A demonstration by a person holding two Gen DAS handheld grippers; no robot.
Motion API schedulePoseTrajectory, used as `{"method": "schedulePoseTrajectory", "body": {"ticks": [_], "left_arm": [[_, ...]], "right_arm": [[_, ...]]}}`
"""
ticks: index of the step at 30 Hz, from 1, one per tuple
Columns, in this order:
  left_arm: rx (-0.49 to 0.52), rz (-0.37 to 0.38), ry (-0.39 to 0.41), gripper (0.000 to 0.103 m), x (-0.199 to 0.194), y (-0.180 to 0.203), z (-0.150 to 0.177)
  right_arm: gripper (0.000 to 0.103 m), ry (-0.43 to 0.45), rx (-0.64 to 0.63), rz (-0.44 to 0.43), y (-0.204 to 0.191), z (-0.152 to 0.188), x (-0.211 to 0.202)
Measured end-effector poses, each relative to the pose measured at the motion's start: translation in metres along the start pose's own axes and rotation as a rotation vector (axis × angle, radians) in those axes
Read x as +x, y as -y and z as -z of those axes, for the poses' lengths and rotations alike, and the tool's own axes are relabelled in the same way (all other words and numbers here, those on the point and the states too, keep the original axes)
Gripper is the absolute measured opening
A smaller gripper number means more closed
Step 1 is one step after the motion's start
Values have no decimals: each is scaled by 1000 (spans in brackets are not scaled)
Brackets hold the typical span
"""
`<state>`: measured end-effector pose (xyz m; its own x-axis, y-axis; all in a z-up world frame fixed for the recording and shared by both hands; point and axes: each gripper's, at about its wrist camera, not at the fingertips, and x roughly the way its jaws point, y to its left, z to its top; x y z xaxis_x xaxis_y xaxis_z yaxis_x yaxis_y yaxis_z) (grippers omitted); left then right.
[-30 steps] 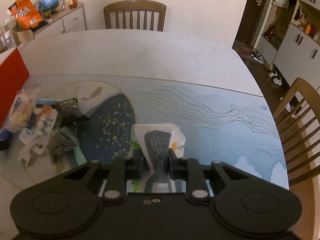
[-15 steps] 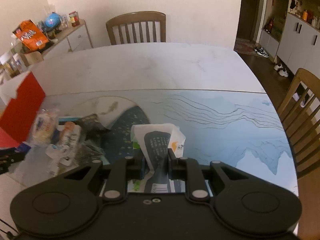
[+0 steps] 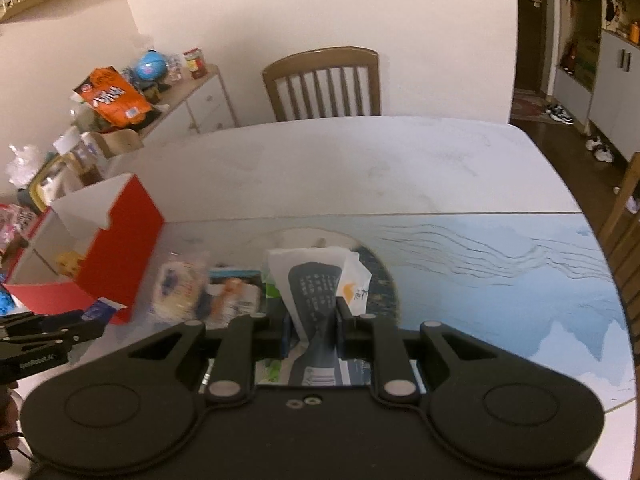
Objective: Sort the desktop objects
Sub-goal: 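Carry the cracker packet and white bag over the red box with both tools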
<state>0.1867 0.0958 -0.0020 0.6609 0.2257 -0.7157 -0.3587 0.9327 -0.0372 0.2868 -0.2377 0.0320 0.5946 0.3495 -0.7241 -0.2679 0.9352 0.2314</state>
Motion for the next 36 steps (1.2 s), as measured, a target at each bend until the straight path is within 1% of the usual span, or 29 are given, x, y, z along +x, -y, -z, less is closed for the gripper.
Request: {"method": "schedulePoseTrajectory", "body": {"ticks": [4, 8, 14, 19, 23, 29, 36], "left_arm": [[-9, 4, 27, 35, -11, -18, -6], [-5, 28, 39, 35, -20, -33, -11], [-13, 87, 57, 35, -33, -50, -20], [-29, 112, 56, 35, -38, -71, -24], [-15, 127, 83, 35, -46, -80, -30], [13, 107, 119, 35, -53, -102, -44], [33, 50, 140, 35, -58, -139, -55]], "right_arm": [[20, 7, -7, -38, -23, -8, 2], [20, 24, -28, -75, -51, -18, 3], [20, 55, -57, -119, -88, -29, 6], [20, 68, -57, -130, -109, -34, 8], [20, 79, -68, -135, -123, -40, 8], [20, 94, -102, -160, -152, -54, 11], [20, 104, -171, -222, -199, -66, 23]]}}
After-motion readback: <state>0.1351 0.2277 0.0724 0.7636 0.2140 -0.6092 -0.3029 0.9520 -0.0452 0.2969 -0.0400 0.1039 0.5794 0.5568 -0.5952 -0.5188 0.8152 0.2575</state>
